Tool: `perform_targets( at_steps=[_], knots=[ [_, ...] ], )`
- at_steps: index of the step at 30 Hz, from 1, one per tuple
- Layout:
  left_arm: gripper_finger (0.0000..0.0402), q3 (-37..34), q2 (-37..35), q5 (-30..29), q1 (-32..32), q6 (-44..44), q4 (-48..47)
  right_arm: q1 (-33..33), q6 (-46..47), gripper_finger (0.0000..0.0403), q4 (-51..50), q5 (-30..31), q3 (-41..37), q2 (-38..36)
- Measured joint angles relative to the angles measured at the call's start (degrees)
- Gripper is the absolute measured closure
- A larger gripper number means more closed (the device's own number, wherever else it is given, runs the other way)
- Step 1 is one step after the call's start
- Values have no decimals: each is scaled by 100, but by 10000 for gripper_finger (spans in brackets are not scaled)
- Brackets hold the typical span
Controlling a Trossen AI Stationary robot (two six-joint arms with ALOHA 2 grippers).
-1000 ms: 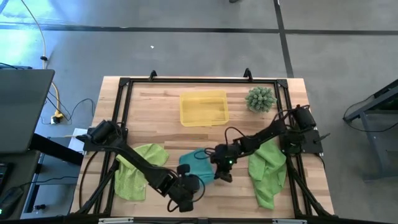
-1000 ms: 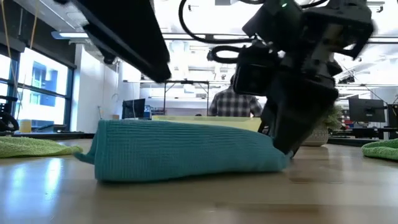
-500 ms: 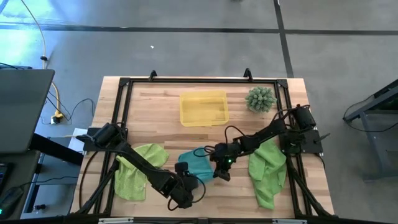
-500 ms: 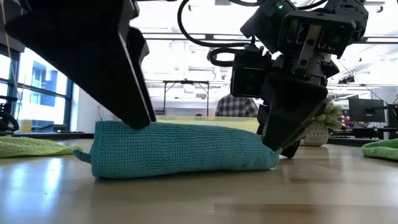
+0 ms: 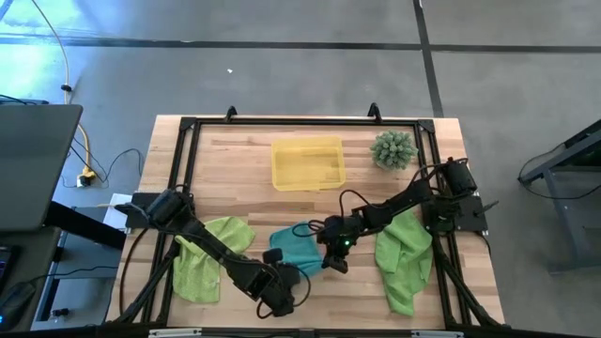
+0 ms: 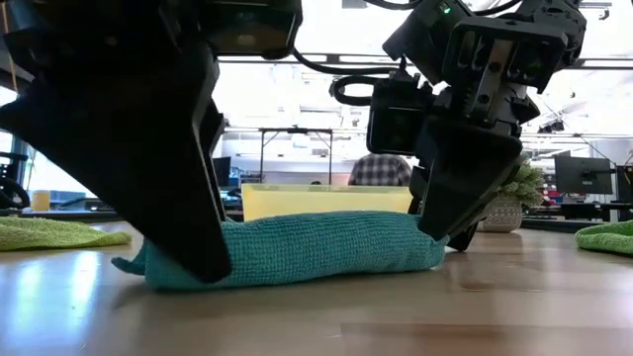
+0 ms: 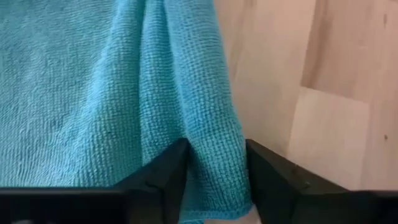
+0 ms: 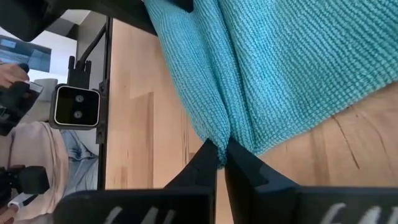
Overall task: Roll microfiber towels into tight, uniform cylinder then place into a basket
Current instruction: Roll the blue microfiber cloth
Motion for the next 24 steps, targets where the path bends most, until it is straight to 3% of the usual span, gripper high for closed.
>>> perform_targets(
  at_steps=[5, 7, 16, 24],
  knots=[
    [373, -2, 0, 103, 4, -352, 6, 1, -6, 400, 2, -42, 0, 1],
    [391, 0, -10, 238, 4, -474, 25, 1, 2, 400, 4, -81, 0, 1],
    [394, 0, -76, 1118, 49, -932, 525, 19, 33, 400, 140, -356, 2, 10],
    [393, -524, -233, 1189, 44, -2026, 1301, 189, -125, 386, 101, 249, 2, 8]
  ],
)
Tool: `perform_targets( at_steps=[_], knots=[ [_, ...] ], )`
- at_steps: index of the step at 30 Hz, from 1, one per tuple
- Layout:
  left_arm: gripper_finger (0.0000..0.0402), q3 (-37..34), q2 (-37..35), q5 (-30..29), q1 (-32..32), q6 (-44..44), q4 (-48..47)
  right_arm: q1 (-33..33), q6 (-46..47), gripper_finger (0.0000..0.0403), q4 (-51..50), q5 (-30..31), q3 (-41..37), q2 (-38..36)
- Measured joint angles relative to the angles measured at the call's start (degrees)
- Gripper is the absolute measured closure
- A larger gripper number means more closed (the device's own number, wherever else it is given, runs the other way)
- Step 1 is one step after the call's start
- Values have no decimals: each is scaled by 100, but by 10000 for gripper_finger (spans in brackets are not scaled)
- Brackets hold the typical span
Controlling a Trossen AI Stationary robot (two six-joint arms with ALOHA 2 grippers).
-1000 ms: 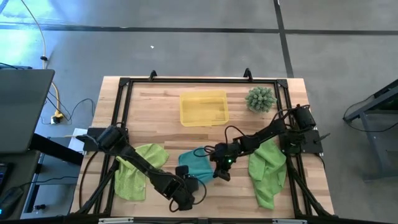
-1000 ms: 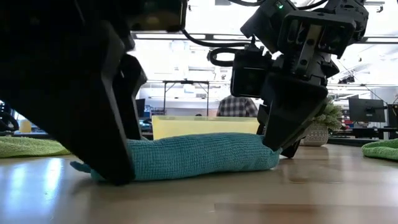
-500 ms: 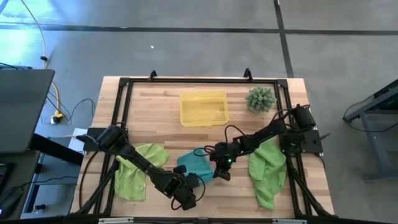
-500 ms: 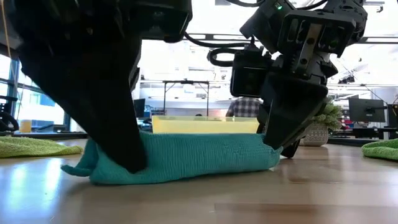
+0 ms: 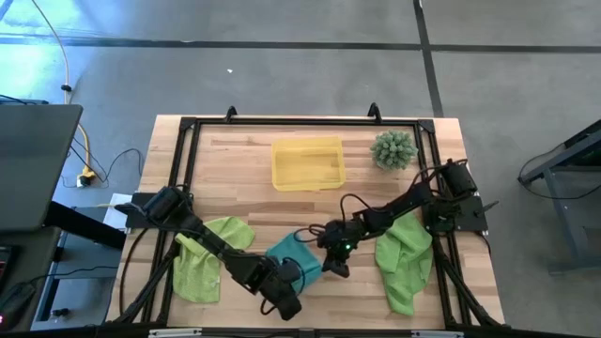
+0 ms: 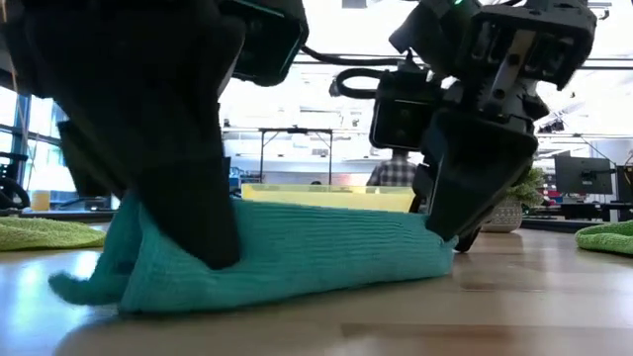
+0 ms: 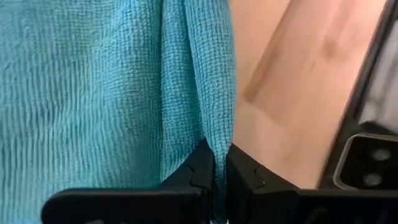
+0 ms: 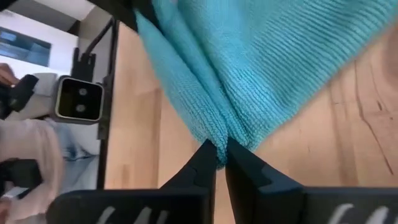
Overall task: Roll microfiber towels into tight, uniform cylinder then place into a basket
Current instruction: Roll the blue microfiber cloth
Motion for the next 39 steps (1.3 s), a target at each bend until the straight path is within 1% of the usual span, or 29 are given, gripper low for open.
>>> perform_targets(
  at_steps=[3, 5, 8, 12, 15, 18, 20, 23, 25, 28, 31, 33, 36, 39],
  knots=[
    [393, -433, -131, -96, -49, -422, 560, 32, -84, 379, 40, 231, 0, 2],
    [393, -750, -136, -109, -58, -629, 1273, 26, -244, 375, 44, 354, -4, 2],
    [393, -1119, -165, -13, -77, -837, 2073, 32, -900, 366, 20, 500, -15, 13],
    [397, -1369, -195, 62, -129, -1239, 2254, 42, -1876, 335, -32, 488, -17, -44],
    [397, -1432, -200, 96, -142, -1326, 2273, 7, -2604, 306, -257, 528, -22, -248],
    [397, -1447, -193, 158, -136, -1097, 2262, 50, -3855, 285, -406, 560, -15, -553],
    [397, -1449, -190, 216, -115, -887, 2236, 189, -4680, 278, -434, 644, -15, -674],
    [397, -1452, -187, 387, -42, -680, 2236, 450, -5868, 277, -213, 925, -15, -730],
    [397, -1454, -182, 427, 1, -592, 2238, 602, -6351, 276, -91, 1183, -11, -674],
    [397, -1454, -178, 450, 43, -508, 2240, 722, -6390, 266, 99, 1465, -11, -591],
    [397, -1456, -176, 476, 73, -487, 2241, 786, -6174, 240, 358, 1478, -4, -467],
    [398, -1459, -176, 493, 85, -487, 2242, 848, -6194, 221, 541, 1495, -4, -351],
    [398, -1459, -176, 488, 85, -487, 2242, 936, -6483, 201, 803, 1498, -4, -169],
    [398, -1461, -176, 478, 85, -485, 2257, 999, -6709, 198, 957, 1703, -4, 2]
  ],
)
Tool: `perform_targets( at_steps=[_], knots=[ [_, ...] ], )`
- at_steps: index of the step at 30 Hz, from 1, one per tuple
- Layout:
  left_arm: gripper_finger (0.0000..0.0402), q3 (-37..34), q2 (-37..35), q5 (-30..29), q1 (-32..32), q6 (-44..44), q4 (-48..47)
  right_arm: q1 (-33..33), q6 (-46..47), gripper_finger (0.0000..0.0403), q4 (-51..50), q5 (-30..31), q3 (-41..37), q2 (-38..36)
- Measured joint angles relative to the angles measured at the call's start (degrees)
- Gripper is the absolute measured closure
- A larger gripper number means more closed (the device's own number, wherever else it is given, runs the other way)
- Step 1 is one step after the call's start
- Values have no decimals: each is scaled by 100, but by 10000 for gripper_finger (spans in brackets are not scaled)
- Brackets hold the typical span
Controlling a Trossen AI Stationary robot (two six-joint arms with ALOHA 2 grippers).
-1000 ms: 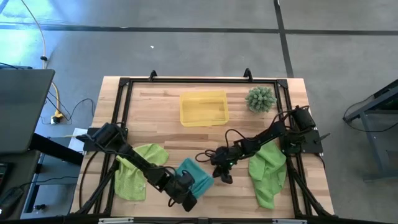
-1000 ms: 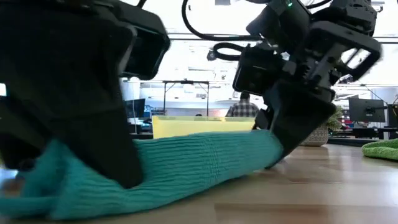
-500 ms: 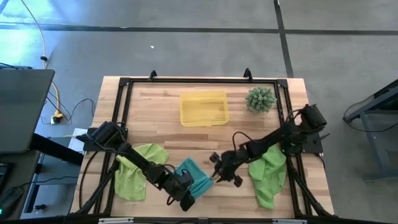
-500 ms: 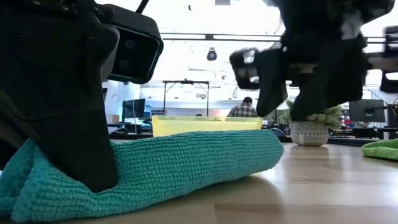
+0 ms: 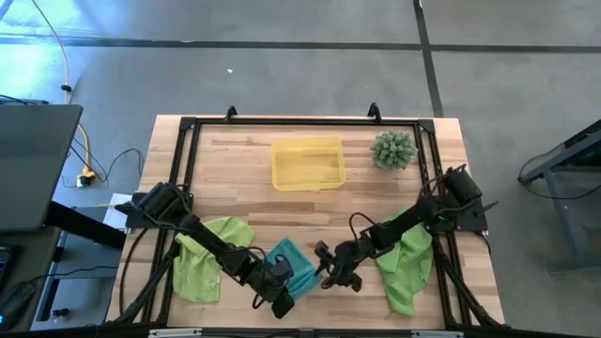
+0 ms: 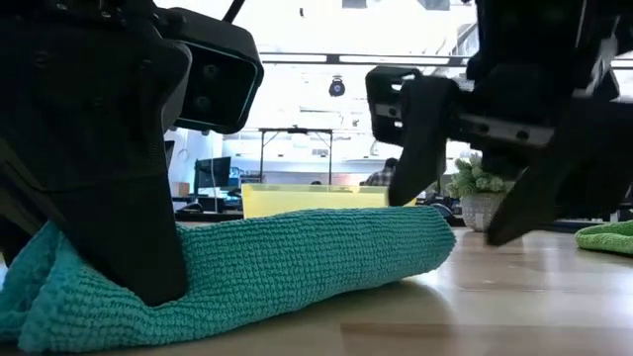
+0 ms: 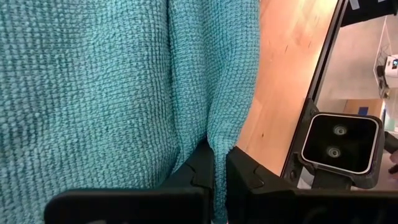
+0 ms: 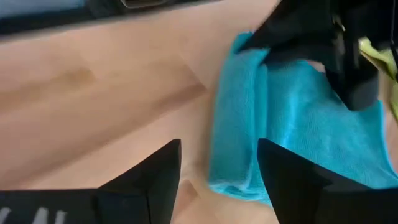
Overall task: Roll microfiber towels into tight, uniform cylinder then place into a basket
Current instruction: Roll the blue microfiber cloth
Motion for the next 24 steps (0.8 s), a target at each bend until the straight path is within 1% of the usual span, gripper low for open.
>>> perform_targets(
  at_steps=[3, 7, 10, 14, 16, 17, 19, 21, 24],
  knots=[
    [398, -12, 4, -6, 2, 50, 75, 41, -48, 210, 192, 358, 4, 155],
    [398, -17, 9, -35, 2, 134, 173, 41, -22, 244, 336, 484, 8, 288],
    [398, -17, 9, -34, 2, 146, 178, 73, 254, 283, 316, 511, 9, 297],
    [395, -13, 9, -33, 4, 217, 181, 188, 480, 347, 319, 516, 9, 298],
    [391, -13, 9, -33, 4, 285, 193, 244, 743, 381, 284, 516, 9, 298],
    [388, -13, 9, -32, 4, 320, 195, 266, 936, 390, 272, 516, 9, 297],
    [384, -13, 9, -30, 4, 351, 197, 281, 1409, 394, 270, 477, 9, 297],
    [379, -13, 9, -11, 4, 336, 201, 266, 1940, 388, 245, 257, 9, 297],
    [374, -10, -57, 208, 11, 309, 213, 143, 2802, 394, 224, -101, 11, 297]
  ],
)
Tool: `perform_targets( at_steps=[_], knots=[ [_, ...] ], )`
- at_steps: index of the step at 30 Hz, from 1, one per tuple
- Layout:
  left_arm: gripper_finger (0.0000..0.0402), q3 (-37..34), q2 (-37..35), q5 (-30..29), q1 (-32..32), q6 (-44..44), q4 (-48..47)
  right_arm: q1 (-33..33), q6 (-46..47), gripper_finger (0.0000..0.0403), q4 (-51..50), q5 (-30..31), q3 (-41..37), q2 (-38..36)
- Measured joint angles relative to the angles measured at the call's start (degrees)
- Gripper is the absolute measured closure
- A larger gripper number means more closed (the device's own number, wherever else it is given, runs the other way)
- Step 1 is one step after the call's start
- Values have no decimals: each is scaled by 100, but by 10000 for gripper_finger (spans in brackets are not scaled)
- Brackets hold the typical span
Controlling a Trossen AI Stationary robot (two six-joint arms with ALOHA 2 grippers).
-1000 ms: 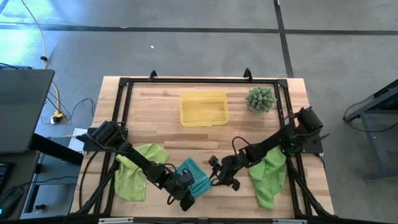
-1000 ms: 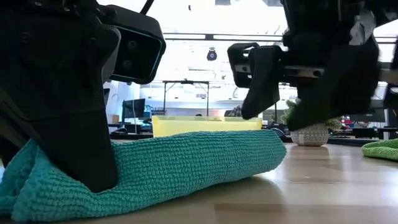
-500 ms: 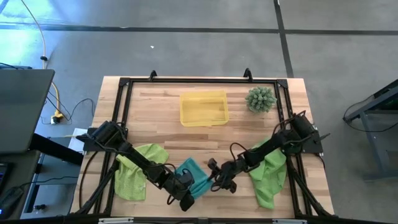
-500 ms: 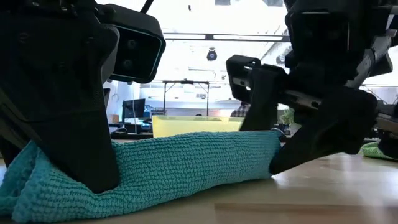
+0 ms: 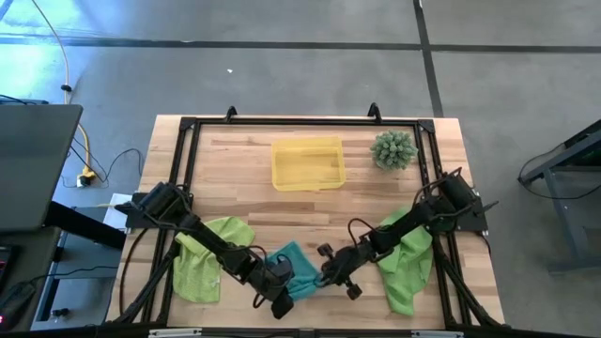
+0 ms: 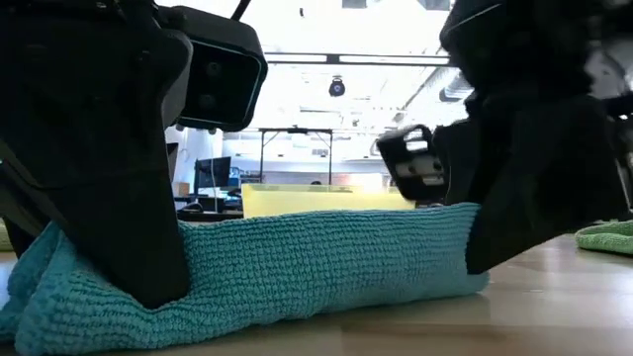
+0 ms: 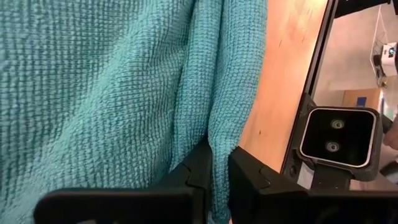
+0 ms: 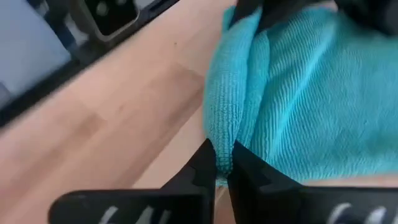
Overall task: Roll microfiber towels into tight, uniform cylinder then place into a basket
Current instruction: Roll the blue microfiber cloth
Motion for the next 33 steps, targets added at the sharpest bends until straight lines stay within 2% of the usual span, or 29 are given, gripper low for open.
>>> perform_targets(
  at_steps=[6, 9, 12, 16, 27, 33],
  knots=[
    [370, 90, -191, 235, -48, -83, -54, -334, 1877, 398, -5, -570, 7, 0],
    [369, 158, -306, 227, -81, -120, -33, -449, 2946, 398, -13, -522, 11, -7],
    [369, 168, -304, 104, -96, -116, -75, -475, 3717, 398, -82, -205, 13, -9],
    [369, 195, -306, 166, -96, -117, -188, -430, 3912, 398, -162, -74, 17, -11],
    [359, 197, -310, 1005, -164, -116, -396, -331, 3906, 398, -269, 7, 13, -20],
    [327, 212, -435, 1216, -209, 76, 372, -331, 3865, 398, -277, -6, 9, -17]
  ],
)
